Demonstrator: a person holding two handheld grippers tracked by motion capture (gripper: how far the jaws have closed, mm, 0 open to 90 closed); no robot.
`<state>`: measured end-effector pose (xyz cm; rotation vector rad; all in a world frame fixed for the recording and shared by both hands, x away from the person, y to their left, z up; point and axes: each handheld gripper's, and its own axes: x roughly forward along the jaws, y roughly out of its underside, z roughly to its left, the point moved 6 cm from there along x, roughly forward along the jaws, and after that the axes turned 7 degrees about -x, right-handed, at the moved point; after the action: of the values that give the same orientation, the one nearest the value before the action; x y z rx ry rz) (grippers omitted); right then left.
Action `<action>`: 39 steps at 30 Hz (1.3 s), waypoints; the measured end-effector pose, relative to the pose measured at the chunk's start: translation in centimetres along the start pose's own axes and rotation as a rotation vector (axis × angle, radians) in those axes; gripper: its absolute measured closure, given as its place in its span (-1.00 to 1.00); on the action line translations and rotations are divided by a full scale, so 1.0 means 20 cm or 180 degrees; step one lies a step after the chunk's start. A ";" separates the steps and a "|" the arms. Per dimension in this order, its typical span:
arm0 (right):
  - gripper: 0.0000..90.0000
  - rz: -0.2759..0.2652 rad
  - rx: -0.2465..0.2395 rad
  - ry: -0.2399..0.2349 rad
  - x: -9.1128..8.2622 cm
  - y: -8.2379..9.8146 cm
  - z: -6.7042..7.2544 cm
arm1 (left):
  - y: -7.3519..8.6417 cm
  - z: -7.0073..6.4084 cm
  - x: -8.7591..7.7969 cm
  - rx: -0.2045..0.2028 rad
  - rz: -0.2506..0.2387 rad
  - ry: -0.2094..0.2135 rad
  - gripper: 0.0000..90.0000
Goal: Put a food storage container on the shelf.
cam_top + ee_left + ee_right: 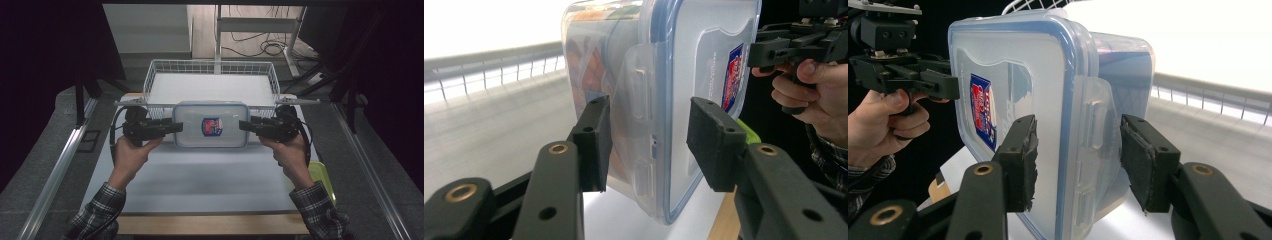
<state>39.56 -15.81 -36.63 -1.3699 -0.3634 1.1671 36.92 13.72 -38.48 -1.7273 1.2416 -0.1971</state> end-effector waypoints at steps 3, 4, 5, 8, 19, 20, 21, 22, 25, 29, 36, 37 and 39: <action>0.12 -0.0031 0.0003 0.0007 0.01 -0.05 -0.01 | -0.04 0.00 -0.01 -0.0003 -0.0014 0.0004 0.19; 0.12 -0.0041 -0.0005 0.0011 0.01 -0.07 -0.01 | -0.04 0.00 -0.01 -0.0003 -0.0014 0.0004 0.19; 0.12 -0.0049 -0.0007 0.0012 0.01 -0.09 -0.01 | -0.07 0.01 -0.01 -0.0006 -0.0031 0.0004 0.19; 0.12 -0.0075 -0.0008 0.0017 0.01 -0.13 -0.02 | -0.12 0.01 -0.02 -0.0005 -0.0049 0.0010 0.19; 0.12 -0.0217 0.0017 0.0063 0.02 -0.28 -0.08 | -0.28 0.03 0.00 0.0008 -0.0087 0.0024 0.18; 0.12 -0.0217 0.0020 0.0063 0.02 -0.29 -0.09 | -0.30 0.03 0.00 0.0013 -0.0097 0.0018 0.18; 0.12 -0.0230 0.0037 0.0062 0.02 -0.30 -0.09 | -0.32 0.03 0.00 0.0012 -0.0107 0.0009 0.18; 0.12 -0.0230 0.0037 0.0062 0.02 -0.30 -0.09 | -0.32 0.03 0.00 0.0012 -0.0107 0.0009 0.18; 0.12 -0.0268 0.0043 0.0064 0.03 -0.34 -0.12 | -0.37 0.04 0.01 0.0038 -0.0120 -0.0008 0.18; 0.12 -0.0280 0.0063 0.0078 0.05 -0.37 -0.15 | -0.41 0.06 0.02 -0.0011 -0.0141 -0.0010 0.18; 0.11 -0.0277 0.0100 0.0092 0.09 -0.41 -0.21 | -0.47 0.12 0.05 -0.0066 -0.0175 -0.0049 0.17; 0.11 -0.0268 0.0116 0.0092 0.10 -0.42 -0.22 | -0.47 0.12 0.05 -0.0086 -0.0178 -0.0056 0.16; 0.11 -0.0261 0.0142 0.0095 0.11 -0.42 -0.23 | -0.49 0.14 0.07 -0.0089 -0.0172 -0.0069 0.16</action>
<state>47.73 -14.85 -31.24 -1.3202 -0.3668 1.0803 45.42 14.47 -32.96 -1.7838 1.1879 -0.1931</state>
